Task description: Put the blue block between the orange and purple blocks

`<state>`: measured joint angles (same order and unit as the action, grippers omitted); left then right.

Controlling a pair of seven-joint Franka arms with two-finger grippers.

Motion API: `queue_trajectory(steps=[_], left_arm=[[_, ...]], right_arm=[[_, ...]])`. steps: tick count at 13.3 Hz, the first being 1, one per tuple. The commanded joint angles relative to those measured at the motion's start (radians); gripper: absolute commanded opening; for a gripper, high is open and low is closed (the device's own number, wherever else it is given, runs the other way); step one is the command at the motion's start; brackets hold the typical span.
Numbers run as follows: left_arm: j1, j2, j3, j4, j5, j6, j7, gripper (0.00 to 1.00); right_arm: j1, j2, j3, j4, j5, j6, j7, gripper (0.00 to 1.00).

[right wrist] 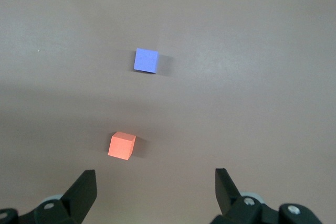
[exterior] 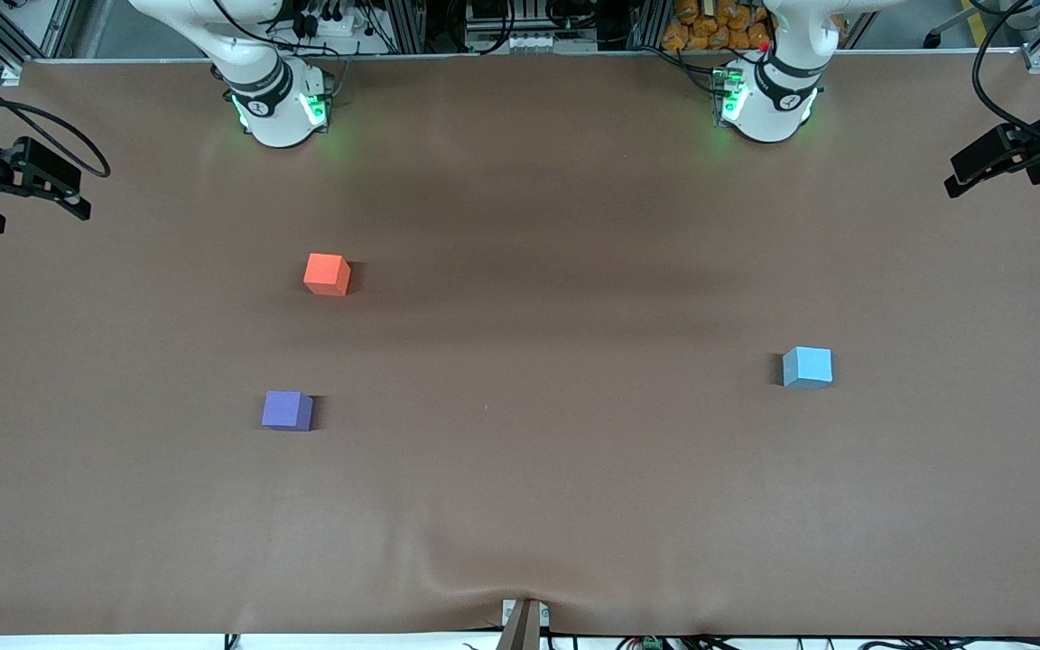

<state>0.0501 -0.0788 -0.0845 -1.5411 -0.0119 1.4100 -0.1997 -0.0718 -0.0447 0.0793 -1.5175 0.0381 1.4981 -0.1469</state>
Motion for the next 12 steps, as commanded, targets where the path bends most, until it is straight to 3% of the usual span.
queue_trajectory(steps=[1,12], left_arm=[[0.011,0.005,-0.011,0.027,0.02,-0.034,0.006,1.0],[0.008,0.028,-0.011,0.022,0.006,-0.066,0.014,1.0]], right_arm=[[-0.016,0.005,0.011,0.016,0.002,-0.007,-0.014,1.0],[-0.02,0.005,0.011,0.014,0.0,-0.01,-0.01,1.0]])
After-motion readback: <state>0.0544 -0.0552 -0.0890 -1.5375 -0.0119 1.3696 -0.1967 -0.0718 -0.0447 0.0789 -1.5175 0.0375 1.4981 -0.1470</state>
